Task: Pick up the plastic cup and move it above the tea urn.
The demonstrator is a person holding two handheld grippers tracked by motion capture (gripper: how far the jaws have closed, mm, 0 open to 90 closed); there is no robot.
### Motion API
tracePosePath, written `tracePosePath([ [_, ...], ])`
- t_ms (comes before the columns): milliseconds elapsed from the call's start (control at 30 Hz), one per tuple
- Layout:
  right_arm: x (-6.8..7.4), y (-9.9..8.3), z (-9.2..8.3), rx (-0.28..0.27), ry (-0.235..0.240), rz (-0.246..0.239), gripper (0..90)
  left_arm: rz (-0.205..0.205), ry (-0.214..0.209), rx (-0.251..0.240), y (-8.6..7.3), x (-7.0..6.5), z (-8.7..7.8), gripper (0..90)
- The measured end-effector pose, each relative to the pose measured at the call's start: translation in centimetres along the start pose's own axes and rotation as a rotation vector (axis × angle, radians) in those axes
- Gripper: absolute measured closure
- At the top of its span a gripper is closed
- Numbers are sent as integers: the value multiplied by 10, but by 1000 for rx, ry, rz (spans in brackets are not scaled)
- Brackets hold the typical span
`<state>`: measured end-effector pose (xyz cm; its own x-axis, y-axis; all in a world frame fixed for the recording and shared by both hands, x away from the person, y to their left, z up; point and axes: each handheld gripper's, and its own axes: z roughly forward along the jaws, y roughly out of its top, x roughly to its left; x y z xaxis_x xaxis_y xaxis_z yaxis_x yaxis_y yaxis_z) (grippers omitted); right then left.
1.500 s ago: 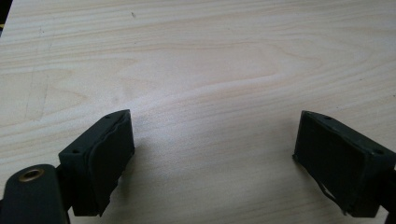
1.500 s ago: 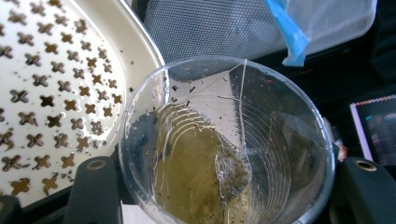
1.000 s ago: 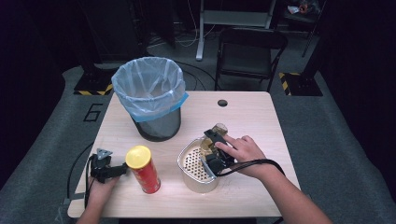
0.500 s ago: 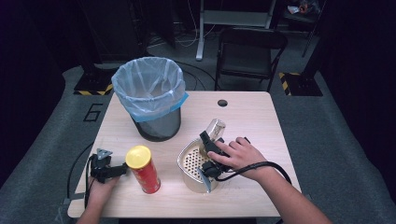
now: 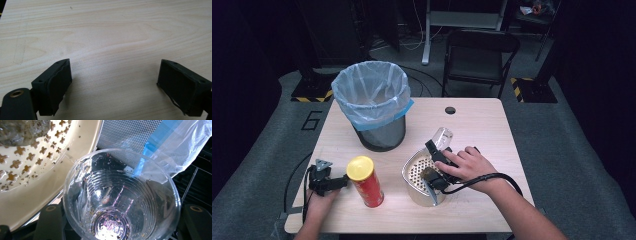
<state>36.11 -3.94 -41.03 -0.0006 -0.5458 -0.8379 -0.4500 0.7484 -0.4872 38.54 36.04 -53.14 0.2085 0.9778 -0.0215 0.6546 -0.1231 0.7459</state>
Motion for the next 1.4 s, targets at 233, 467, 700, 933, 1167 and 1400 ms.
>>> tracePosePath([
  [233, 1, 0, -1, -1, -8, -1, 342, 0, 1, 0, 0, 0, 0, 115],
  [467, 1, 0, -1, -3, -3, -1, 342, 0, 1, 0, 0, 0, 0, 115],
  [700, 1, 0, -2, 2, 1, -17, 342, 0, 1, 0, 0, 0, 0, 115],
  [933, 4, 2, -3, 19, -27, -48, 342, 0, 1, 0, 0, 0, 0, 115],
  [1167, 10, 5, -3, 31, -74, -42, 342, 0, 1, 0, 0, 0, 0, 115],
  [1400, 6, 5, -4, 41, -77, -137, 342, 1, 1, 0, 0, 0, 0, 115],
])
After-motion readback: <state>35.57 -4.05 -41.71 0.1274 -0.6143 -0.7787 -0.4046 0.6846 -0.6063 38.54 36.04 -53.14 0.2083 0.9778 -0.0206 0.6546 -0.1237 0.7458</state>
